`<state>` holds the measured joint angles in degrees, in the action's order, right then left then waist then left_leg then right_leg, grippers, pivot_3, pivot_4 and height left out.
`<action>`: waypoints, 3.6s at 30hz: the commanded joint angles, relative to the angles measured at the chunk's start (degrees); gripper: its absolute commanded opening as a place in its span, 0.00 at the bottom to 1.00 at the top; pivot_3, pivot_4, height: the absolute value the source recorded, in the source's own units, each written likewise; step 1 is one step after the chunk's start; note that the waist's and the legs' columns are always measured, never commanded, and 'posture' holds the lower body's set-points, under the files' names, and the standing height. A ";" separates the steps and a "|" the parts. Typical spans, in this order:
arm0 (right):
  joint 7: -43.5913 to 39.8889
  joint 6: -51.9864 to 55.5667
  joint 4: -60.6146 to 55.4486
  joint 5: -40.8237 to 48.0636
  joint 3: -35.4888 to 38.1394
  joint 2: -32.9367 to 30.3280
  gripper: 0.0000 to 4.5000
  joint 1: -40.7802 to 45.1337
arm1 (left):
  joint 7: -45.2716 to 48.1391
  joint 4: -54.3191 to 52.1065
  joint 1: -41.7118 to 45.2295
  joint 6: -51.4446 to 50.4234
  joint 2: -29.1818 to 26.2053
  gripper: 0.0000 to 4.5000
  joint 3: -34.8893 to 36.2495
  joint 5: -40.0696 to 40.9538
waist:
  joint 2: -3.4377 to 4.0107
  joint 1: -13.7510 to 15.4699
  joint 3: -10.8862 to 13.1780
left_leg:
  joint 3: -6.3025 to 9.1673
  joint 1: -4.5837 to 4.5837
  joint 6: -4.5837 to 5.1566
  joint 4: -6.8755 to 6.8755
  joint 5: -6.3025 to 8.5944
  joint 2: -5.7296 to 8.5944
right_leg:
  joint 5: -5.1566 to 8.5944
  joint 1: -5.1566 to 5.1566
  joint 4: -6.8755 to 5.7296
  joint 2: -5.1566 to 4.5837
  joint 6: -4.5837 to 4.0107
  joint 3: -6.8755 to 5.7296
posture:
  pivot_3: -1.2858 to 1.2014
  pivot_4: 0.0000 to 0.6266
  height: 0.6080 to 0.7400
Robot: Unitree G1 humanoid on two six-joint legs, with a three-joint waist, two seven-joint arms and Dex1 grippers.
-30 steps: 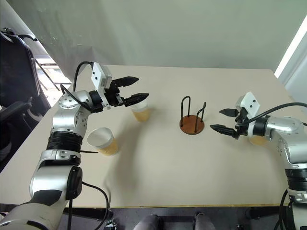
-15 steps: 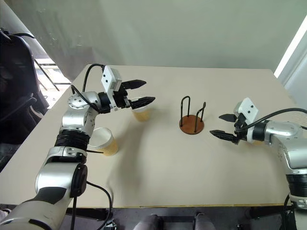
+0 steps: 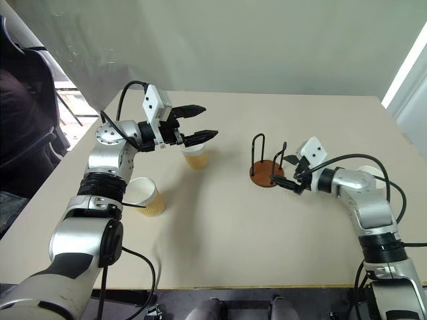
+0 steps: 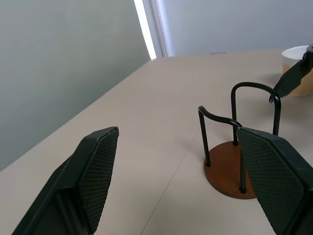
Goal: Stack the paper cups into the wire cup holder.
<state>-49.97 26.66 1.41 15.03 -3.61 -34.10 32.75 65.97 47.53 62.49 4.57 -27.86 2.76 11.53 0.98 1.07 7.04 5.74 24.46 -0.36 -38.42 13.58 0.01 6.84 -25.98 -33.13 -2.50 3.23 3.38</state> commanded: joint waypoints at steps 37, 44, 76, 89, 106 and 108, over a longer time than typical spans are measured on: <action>-6.51 -5.86 14.66 -4.55 -3.40 5.29 0.00 10.61 | 4.80 -1.45 0.71 -1.12 -2.11 0.92 -0.13 0.36 | 0.00 -0.06 0.00 | 0.03 0.03 -0.06 0.11 0.03 -0.02 | -0.10 -0.12 0.01 0.00 -0.17 -0.01 | 0.52 0.24 1.00; -13.31 -6.38 16.28 -4.39 -4.54 3.50 0.00 13.37 | 8.27 -1.41 0.36 -2.21 -3.34 0.92 -1.00 -0.12 | 0.00 -0.08 0.00 | 0.04 0.05 -0.07 0.15 0.03 -0.02 | -0.10 -0.15 0.03 0.01 -0.18 -0.01 | 0.52 0.24 1.00; -27.26 -2.74 7.89 -2.56 -9.06 1.57 0.00 13.02 | 10.05 -2.27 0.34 -3.14 -4.60 0.92 -1.51 -0.74 | 0.00 -0.21 0.00 | 0.04 0.11 -0.10 0.17 -0.03 -0.03 | -0.08 -0.25 -0.02 0.02 -0.25 -0.02 | 0.52 0.24 1.00; -27.36 -5.37 10.91 -4.28 -10.88 1.56 0.41 13.19 | 9.96 -2.50 0.29 -3.19 -4.76 0.92 -1.65 -0.82 | 0.00 -0.21 0.00 | 0.04 0.11 -0.10 0.17 -0.03 -0.03 | -0.09 -0.25 -0.03 0.01 -0.26 -0.01 | 0.52 0.24 1.00; -34.31 -9.34 11.62 -6.71 -10.35 -9.79 0.49 14.21 | 8.02 0.59 2.32 -0.75 -4.41 0.92 -2.08 -2.53 | 0.00 -0.34 0.00 | 0.03 0.11 -0.09 0.16 -0.04 -0.05 | -0.08 -0.23 -0.03 0.02 -0.26 -0.01 | 0.52 0.24 1.00; -33.63 -10.42 12.41 -7.39 -9.95 -10.14 0.49 14.75 | 7.04 1.45 2.91 1.03 -4.57 0.92 -2.27 -3.38 | 0.00 -0.41 0.00 | 0.03 0.09 -0.08 0.16 -0.05 -0.06 | -0.09 -0.24 -0.05 0.03 -0.27 0.00 | 0.52 0.24 1.00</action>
<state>-83.84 17.62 14.11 7.89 -14.73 -43.50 45.84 74.01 49.08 63.15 3.82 -31.63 0.01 8.65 0.98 0.67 7.04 5.76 24.54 -0.44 -38.26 13.53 -0.05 6.75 -26.21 -33.19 -2.47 2.96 3.39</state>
